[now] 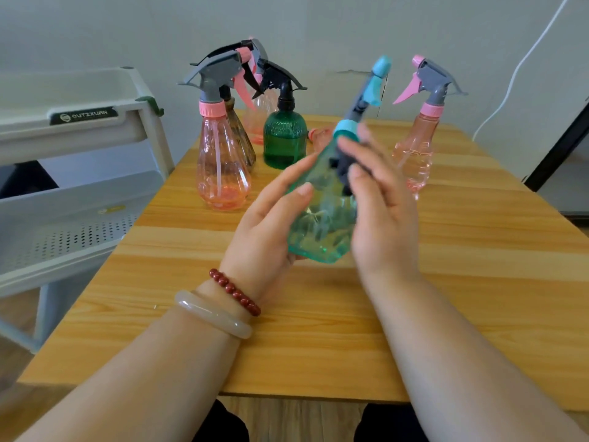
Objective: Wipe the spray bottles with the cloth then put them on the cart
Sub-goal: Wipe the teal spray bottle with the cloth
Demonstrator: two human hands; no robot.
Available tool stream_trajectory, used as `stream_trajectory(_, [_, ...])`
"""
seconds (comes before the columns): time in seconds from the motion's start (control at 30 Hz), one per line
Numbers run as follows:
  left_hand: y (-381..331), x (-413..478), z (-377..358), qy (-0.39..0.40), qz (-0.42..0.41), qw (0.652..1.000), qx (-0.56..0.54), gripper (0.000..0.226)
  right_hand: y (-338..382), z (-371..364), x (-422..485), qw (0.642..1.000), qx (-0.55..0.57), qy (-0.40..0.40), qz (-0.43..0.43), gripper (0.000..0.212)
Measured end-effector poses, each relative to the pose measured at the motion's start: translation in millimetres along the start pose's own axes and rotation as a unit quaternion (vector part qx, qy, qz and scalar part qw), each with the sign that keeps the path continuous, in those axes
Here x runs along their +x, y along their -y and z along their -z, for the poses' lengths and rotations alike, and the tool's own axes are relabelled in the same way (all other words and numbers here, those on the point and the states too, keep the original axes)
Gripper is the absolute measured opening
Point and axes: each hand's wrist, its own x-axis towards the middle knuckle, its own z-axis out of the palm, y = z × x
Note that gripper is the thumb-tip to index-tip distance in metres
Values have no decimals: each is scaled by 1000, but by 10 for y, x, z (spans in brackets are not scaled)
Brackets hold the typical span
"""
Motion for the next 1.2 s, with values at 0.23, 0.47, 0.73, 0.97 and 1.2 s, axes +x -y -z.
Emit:
stream_trajectory(0.23, [-1, 16, 9, -27, -23, 999, -8, 44, 49, 45, -92, 994, -3, 88, 61, 31])
stream_trajectory(0.47, [11, -27, -17, -12, -33, 998, 50, 52, 36, 47, 23, 999, 22, -10, -33, 28])
stream_trajectory(0.73, [-81, 3, -22, -44, -4, 998, -33, 35, 58, -21, -65, 991, 93, 87, -43, 32])
stream_trajectory(0.97, [-26, 19, 71, -127, -88, 966, 205, 50, 70, -47, -132, 986, 8, 162, -44, 53])
stream_trajectory(1.2, [40, 41, 96, -95, -107, 954, 265, 44, 41, 10, -123, 988, -66, 139, 28, 45])
